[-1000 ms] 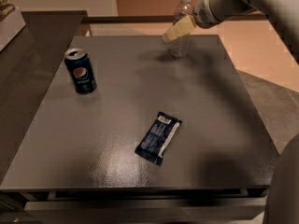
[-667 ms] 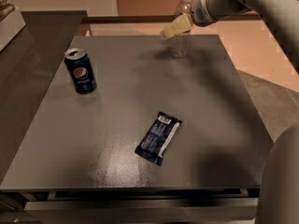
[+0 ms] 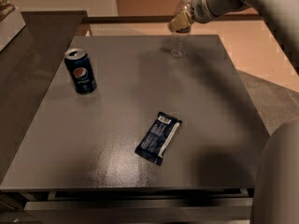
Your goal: Move water bottle near rxbar blueberry
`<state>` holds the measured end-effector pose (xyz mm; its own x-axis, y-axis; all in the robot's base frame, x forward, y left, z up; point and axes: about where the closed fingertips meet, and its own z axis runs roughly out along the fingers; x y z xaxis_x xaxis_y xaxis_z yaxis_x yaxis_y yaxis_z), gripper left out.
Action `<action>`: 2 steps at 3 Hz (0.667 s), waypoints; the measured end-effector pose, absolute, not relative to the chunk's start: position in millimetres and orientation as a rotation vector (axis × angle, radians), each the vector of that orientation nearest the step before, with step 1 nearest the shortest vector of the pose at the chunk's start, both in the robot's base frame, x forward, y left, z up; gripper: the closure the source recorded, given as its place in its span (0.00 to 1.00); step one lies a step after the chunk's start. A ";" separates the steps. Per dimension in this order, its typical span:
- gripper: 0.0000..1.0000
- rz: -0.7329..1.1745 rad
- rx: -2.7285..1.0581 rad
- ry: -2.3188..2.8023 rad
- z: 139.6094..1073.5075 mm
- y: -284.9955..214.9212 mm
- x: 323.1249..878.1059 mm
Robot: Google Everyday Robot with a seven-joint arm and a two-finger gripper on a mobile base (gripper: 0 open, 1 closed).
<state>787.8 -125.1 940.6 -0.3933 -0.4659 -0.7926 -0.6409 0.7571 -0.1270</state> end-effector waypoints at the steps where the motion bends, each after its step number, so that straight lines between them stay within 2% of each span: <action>1: 0.64 0.261 -0.838 2.049 946.5 -124.7 783.3; 2: 0.88 0.291 -0.902 2.031 956.9 -114.0 766.6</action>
Offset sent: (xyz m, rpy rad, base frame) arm -0.0473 0.0199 0.0373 -0.0031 -0.0045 0.1484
